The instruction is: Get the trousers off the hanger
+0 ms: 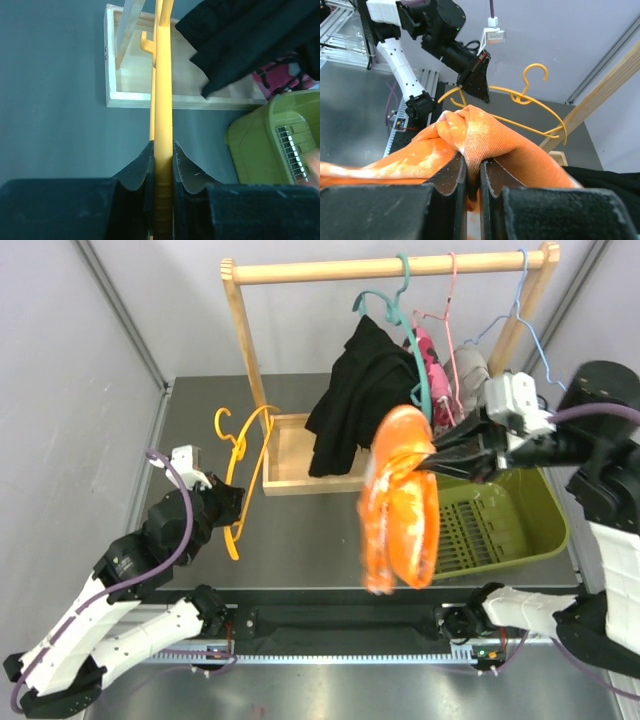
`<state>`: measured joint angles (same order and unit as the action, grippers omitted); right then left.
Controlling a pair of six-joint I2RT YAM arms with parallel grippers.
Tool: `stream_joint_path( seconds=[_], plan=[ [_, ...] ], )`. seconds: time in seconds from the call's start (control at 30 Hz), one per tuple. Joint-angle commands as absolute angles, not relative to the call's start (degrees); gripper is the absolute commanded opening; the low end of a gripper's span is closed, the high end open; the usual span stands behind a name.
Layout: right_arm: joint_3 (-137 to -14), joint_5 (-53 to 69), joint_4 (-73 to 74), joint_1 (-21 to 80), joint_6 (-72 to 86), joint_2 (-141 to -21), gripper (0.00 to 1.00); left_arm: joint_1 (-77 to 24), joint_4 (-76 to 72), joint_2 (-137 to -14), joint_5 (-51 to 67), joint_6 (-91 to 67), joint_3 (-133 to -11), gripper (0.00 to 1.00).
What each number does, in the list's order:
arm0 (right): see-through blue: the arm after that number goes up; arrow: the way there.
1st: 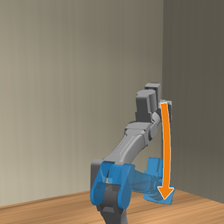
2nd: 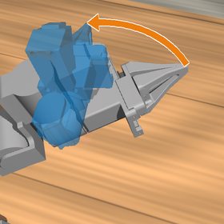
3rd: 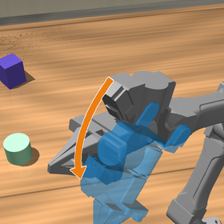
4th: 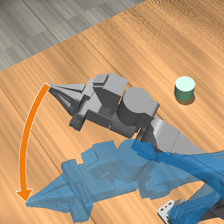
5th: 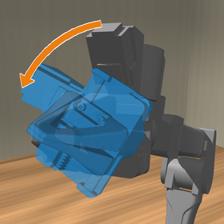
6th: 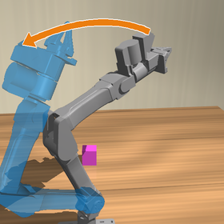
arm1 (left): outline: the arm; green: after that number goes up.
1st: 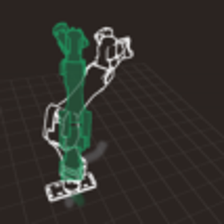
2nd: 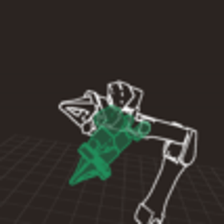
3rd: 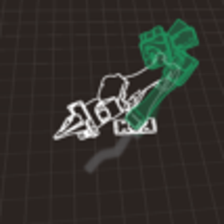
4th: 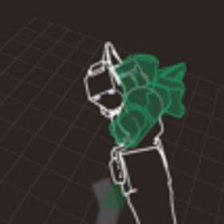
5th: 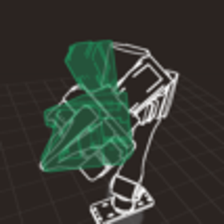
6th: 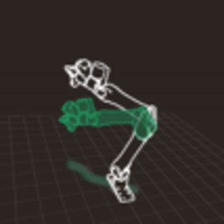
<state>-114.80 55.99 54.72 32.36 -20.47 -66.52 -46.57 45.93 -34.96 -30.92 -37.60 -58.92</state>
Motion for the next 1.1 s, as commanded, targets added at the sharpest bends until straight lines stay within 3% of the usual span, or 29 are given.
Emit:
stream_joint_path(
  seconds=[0.0,0.23,0.67,0.9,1.07],
  plan=[
    [-115.23,61.61,47.37,29.71,-20.21,-63.90,0.00,-46.23,44.04,-33.66,-31.82,-34.64,-58.71,0.00],
    [-108.38,62.75,48.16,25.85,-21.97,-60.82,0.00,-46.23,41.93,-31.47,-28.04,-31.91,-58.54,0.00],
    [-101.17,63.81,65.03,19.52,-41.04,-51.16,0.00,-46.23,39.82,-26.28,-24.52,-28.30,-57.83,0.00],
    [-97.21,58.46,70.13,15.74,-46.32,-45.88,0.00,-46.14,38.94,-25.49,-23.29,-27.51,-57.04,0.00],
    [-92.65,49.69,67.08,13.27,-41.16,-42.81,0.00,-46.14,38.41,-24.96,-22.76,-27.33,-56.43,0.00]
  ],
)
